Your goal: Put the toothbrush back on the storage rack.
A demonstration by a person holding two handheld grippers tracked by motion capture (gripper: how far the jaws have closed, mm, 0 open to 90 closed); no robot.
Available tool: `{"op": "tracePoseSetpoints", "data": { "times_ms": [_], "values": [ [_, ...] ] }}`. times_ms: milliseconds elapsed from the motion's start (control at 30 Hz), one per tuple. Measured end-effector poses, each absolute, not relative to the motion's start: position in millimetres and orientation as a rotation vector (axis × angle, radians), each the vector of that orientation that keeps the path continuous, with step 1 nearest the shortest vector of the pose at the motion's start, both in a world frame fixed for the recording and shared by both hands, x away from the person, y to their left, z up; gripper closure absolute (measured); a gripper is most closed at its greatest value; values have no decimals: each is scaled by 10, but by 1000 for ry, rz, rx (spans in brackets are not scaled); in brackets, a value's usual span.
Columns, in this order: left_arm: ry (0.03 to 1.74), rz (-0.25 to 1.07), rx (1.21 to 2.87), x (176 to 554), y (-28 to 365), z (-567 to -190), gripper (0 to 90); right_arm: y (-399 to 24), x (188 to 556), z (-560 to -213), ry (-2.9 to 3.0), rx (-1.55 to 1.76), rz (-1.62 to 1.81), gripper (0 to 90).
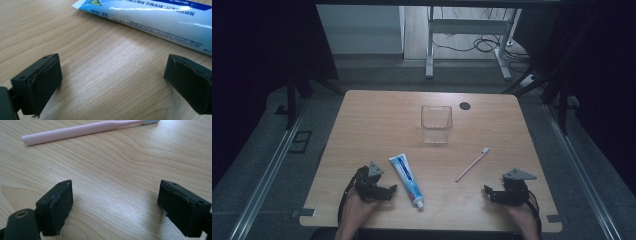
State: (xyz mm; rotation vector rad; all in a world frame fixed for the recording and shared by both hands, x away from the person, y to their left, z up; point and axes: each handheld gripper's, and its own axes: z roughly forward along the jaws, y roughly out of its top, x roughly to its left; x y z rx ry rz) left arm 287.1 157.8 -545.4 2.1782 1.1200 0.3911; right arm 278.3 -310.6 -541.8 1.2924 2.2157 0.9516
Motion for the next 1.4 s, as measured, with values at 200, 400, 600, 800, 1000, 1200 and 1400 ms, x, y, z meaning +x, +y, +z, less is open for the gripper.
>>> {"op": "tracePoseSetpoints", "data": {
  "times_ms": [200, 400, 600, 800, 1000, 1200, 1400],
  "values": [
    [1119, 391, 2178, 2871, 1578, -5454, 17, -3105, 2783, -5418, 2216, 1292, 951, 131],
    [1114, 388, 2181, 2878, 1580, -5455, 15, -3105, 2782, -5417, 2216, 1292, 952, 133],
    [1111, 388, 2182, 2879, 1581, -5455, 15, -3101, 2776, -5416, 2214, 1297, 953, 141],
    [1108, 388, 2184, 2882, 1584, -5455, 14, -3087, 2766, -5396, 2227, 1285, 953, 214],
    [1107, 387, 2185, 2882, 1585, -5455, 14, -3092, 2762, -5372, 2238, 1294, 956, 269],
    [1104, 388, 2186, 2884, 1586, -5455, 14, -3120, 2765, -5349, 2252, 1320, 979, 321],
    [1107, 386, 2184, 2882, 1584, -5455, 14, -3116, 2773, -5332, 2279, 1323, 1003, 365]
  ]
}}
